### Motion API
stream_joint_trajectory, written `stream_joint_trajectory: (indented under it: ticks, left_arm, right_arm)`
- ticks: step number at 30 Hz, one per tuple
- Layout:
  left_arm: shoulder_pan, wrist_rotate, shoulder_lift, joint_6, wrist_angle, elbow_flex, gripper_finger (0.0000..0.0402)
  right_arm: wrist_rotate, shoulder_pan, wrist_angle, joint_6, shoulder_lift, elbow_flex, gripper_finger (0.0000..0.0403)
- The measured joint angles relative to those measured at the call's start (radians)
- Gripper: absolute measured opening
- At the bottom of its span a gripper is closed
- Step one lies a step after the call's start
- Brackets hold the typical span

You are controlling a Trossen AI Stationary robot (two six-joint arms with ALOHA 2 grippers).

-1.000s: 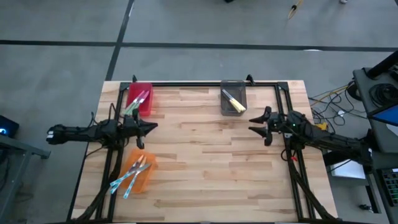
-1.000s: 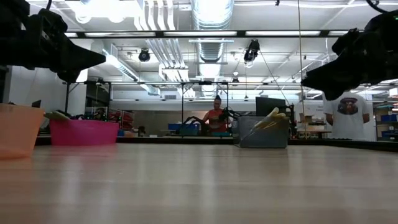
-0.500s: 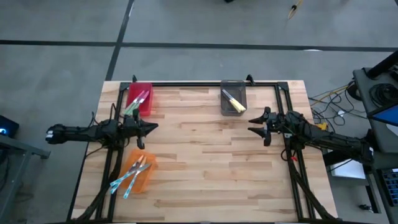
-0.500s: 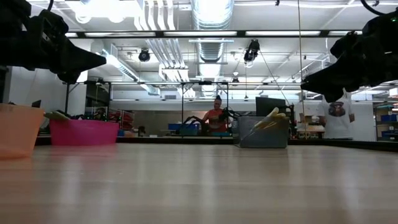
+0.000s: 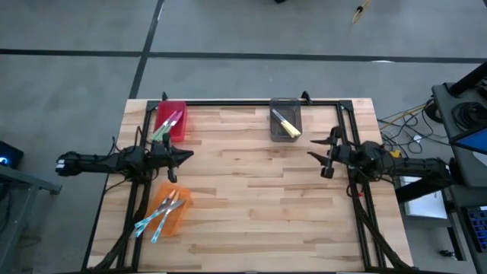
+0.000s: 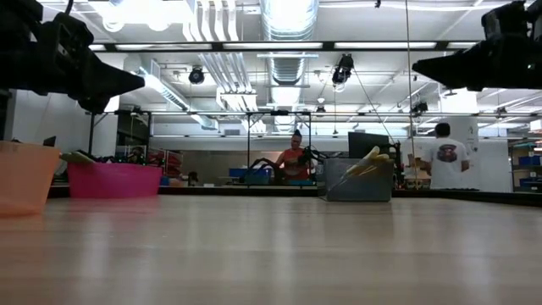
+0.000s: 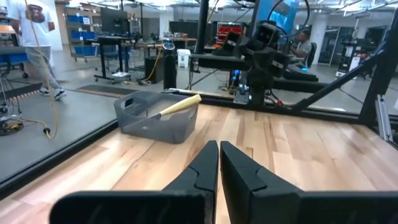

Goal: Sort silverware by color (type)
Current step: Return to Home Position

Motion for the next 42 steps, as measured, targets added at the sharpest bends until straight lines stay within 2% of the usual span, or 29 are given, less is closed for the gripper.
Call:
stream_joint_trajectory:
  ticks: [3,8,10,42]
  left_arm:
    - [0.0,0.0,0.005,0.0,-0.001,0.0,0.0]
    - [0.0,0.0,0.008,0.0,0.0,0.0,0.0]
    - [0.0,0.001,0.009,0.0,0.003,0.0,0.0]
    - [0.0,0.001,0.013,0.0,0.002,0.0,0.0]
  right_arm:
    - [0.0,0.031,-0.032,-0.053,-0.032,0.0,0.0178]
    - [-0.002,0.057,-0.193,-0.097,-0.135,0.0,0.0178]
    - [-0.013,0.06,-0.23,-0.095,-0.137,0.0,0.0178]
    - [-0.009,0.06,-0.224,-0.121,-0.109,0.0,0.0178]
